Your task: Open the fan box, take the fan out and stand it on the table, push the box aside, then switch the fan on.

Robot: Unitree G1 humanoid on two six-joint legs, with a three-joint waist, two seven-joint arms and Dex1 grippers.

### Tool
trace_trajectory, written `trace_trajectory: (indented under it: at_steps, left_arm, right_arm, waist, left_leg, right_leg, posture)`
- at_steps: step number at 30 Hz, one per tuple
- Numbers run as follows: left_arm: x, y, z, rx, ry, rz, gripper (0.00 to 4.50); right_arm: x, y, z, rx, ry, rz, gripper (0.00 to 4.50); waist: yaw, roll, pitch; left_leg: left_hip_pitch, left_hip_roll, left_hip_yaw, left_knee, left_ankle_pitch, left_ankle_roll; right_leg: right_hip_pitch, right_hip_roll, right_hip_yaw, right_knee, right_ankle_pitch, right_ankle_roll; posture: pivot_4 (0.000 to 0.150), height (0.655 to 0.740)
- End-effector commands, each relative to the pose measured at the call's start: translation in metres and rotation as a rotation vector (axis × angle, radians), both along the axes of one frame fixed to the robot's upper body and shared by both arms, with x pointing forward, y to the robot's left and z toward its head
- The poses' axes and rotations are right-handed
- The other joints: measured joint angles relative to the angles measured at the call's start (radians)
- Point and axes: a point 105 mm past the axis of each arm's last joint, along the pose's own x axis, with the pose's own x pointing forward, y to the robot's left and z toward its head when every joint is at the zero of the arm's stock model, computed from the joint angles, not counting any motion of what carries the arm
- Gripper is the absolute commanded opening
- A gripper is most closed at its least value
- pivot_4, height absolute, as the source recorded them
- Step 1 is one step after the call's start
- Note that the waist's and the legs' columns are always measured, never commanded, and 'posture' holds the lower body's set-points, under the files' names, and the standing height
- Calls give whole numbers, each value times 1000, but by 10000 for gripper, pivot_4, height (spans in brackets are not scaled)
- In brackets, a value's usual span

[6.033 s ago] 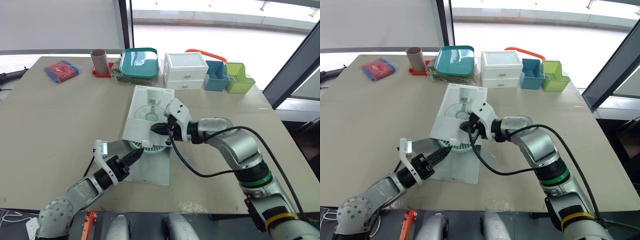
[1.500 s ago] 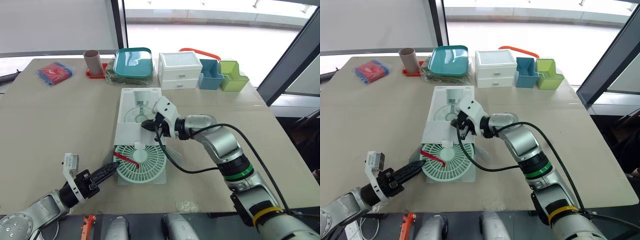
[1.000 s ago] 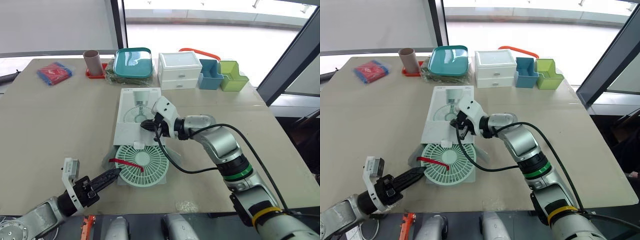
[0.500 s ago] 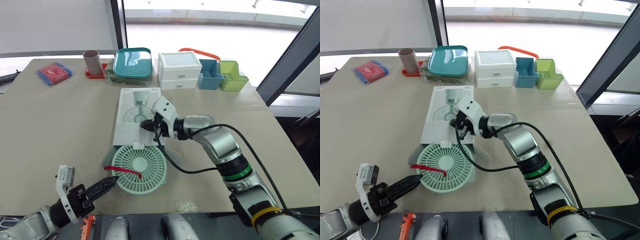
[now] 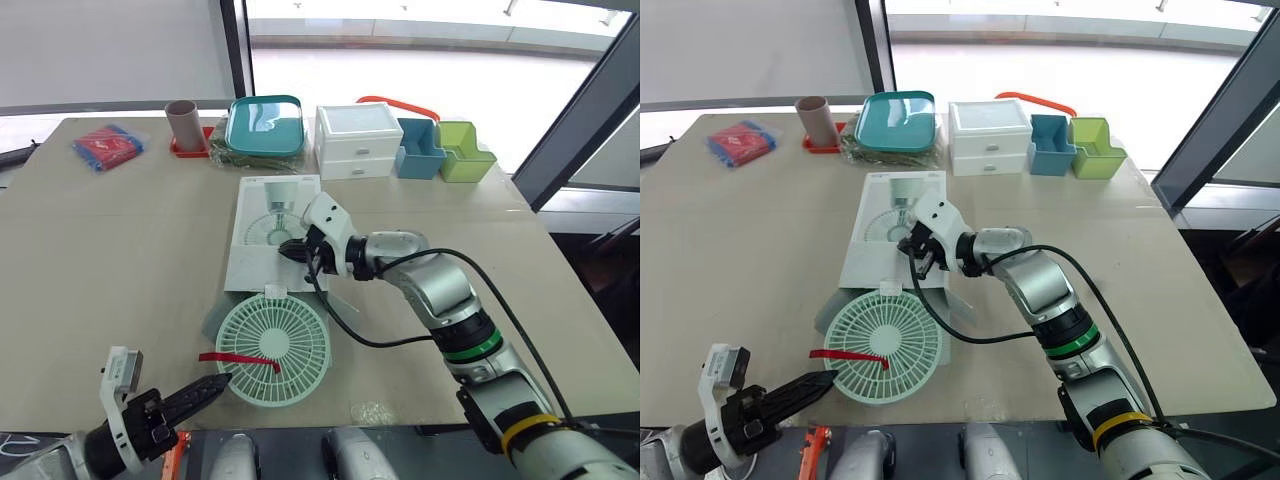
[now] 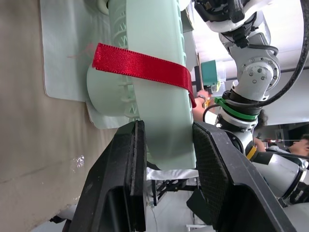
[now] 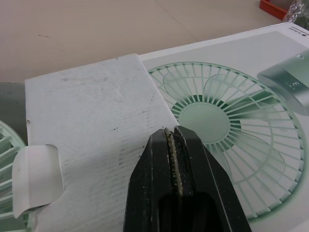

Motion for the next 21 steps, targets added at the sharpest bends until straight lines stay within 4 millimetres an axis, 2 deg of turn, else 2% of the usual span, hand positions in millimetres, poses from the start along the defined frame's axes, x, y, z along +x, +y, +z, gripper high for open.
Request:
trace_trajectory:
  at_steps: [1,10,11,13,21]
  left_arm:
    - [-12,-2,-10,34,56,-42,13855]
    - [-19,-3,-8,8,46,-78,13855]
    - [-20,-2,-13,30,54,-87,13855]
    - [-19,0,-19,53,65,-89,13855]
    - [-12,3,-22,96,-4,-91,13855]
  right_arm:
    - [5,-7,-6,-23,7,-41,0]
    - [6,-7,-5,-28,1,-44,0]
    - [6,-7,-5,-28,1,-44,0]
    - [5,-8,-5,-29,0,-44,0]
    - [6,-9,-6,-32,0,-46,0]
  waist:
    - [0,0,0]
    - [0,0,0]
    - [0,0,0]
    - [0,0,0]
    - [0,0,0]
  left_leg:
    - [0,0,0,0,0,0]
    - [0,0,0,0,0,0]
    - [0,0,0,0,0,0]
    - [0,0,0,0,0,0]
    - [0,0,0,0,0,0]
  right_leg:
    - [0,0,0,0,0,0]
    - [0,0,0,0,0,0]
    - [0,0,0,0,0,0]
    - [0,0,0,0,0,0]
    - [0,-1,0,0,0,0]
  posture:
    - [1500,7400]
    - [1500,7400]
    - [1500,7400]
    - [1500,7400]
    - [1500,7400]
